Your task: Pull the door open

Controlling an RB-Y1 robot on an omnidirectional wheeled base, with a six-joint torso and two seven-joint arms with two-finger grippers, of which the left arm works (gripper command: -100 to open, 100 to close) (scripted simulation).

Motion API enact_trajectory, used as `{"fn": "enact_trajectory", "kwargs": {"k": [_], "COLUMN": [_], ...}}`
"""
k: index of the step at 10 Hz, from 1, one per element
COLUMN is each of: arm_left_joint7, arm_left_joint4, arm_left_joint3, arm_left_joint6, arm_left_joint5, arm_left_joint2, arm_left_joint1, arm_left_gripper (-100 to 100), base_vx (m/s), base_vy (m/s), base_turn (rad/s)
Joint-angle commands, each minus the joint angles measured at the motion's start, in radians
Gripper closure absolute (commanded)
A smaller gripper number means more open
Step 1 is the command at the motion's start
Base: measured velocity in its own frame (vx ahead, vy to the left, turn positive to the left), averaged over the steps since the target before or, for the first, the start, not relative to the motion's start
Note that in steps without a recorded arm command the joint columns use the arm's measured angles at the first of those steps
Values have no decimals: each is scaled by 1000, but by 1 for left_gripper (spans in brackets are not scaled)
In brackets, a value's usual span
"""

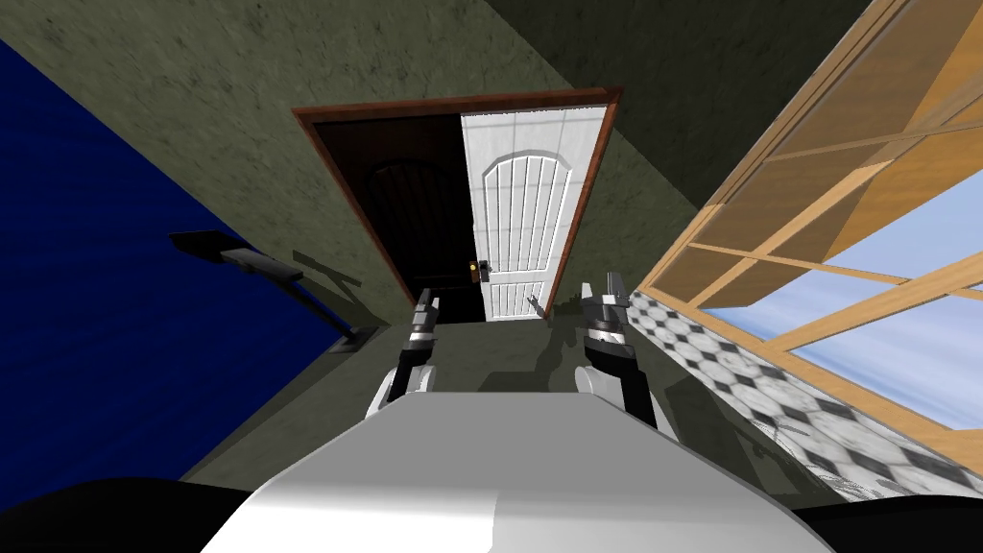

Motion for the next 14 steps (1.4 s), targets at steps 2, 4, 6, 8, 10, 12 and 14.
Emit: {"fn": "enact_trajectory", "kwargs": {"k": [2, 4, 6, 8, 10, 12, 14], "arm_left_joint7": [6, 8, 11, 13, 17, 20, 24], "arm_left_joint4": [69, 108, 147, 187, 247, 305, 363], "arm_left_joint3": [9, 14, 18, 23, 30, 37, 43], "arm_left_joint6": [15, 24, 32, 41, 54, 66, 79], "arm_left_joint5": [10, 16, 21, 26, 34, 42, 50], "arm_left_joint2": [6, 8, 10, 12, 14, 16, 17], "arm_left_joint1": [-32, -51, -70, -89, -118, -147, -175], "arm_left_gripper": [-100, -100, -100, -100, -100, -100, -100], "base_vx": [117, 137, 97, 95, 114, 155, 185], "base_vy": [-14, -17, -19, -10, -15, -11, -29], "base_turn": [-14, -11, -8, -12, -15, -15, -17]}}
